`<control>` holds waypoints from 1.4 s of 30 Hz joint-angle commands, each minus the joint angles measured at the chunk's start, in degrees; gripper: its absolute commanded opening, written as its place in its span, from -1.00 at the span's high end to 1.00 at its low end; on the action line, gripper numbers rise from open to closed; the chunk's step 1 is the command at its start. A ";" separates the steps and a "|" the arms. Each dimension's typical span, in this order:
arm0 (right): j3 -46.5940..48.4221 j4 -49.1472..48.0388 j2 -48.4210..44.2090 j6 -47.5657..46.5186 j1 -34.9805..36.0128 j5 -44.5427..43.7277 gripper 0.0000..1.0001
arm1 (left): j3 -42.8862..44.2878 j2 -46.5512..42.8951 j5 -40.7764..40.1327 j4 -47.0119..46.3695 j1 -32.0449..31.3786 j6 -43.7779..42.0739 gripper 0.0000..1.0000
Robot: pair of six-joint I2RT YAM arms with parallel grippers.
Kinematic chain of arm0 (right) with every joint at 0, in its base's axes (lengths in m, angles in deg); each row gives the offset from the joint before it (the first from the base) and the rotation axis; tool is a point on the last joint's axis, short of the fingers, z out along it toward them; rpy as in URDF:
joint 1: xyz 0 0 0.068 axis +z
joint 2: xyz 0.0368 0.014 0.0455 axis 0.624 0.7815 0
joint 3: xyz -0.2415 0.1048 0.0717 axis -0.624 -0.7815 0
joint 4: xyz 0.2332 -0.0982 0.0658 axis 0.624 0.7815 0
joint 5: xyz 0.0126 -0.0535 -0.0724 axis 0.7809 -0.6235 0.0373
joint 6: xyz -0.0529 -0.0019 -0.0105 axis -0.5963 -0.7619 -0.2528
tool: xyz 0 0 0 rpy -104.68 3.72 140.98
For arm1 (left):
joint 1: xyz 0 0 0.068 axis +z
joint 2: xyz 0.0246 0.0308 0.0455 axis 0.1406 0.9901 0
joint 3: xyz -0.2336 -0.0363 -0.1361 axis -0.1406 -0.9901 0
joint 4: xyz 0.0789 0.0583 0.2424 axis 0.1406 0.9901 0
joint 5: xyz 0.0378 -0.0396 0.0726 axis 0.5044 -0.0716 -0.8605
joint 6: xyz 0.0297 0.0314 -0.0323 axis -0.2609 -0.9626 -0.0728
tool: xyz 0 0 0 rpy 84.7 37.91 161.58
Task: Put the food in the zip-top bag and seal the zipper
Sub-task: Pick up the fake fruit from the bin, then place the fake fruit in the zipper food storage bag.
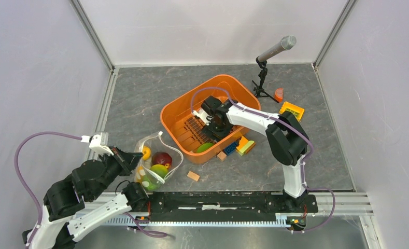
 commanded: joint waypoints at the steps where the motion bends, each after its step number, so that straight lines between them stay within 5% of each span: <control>1: -0.79 -2.06 1.98 -1.37 -0.62 2.60 -0.35 | 0.72 -0.34 -0.89 -0.98 -0.14 1.15 0.78; 3: -0.44 -2.62 2.29 -1.19 -0.88 2.52 -0.23 | 0.66 -0.45 -0.98 -0.85 -0.17 1.16 0.78; 7: 0.58 -3.02 1.76 -1.83 -1.37 2.28 0.33 | 0.72 -0.56 -1.13 -0.45 -0.16 1.58 0.78; 13: 3.15 -5.27 -4.84 -2.73 -1.51 1.70 0.69 | 0.63 -0.29 -1.31 -0.53 -0.17 1.94 0.78; 28: -7.68 -25.02 -24.67 2.75 -1.51 1.16 0.73 | 0.47 1.75 -1.60 -0.63 -0.12 1.87 0.77; 42: -19.09 -41.93 -35.68 6.98 -0.74 25.55 0.74 | -0.16 2.73 -0.57 -2.40 -0.12 1.26 0.76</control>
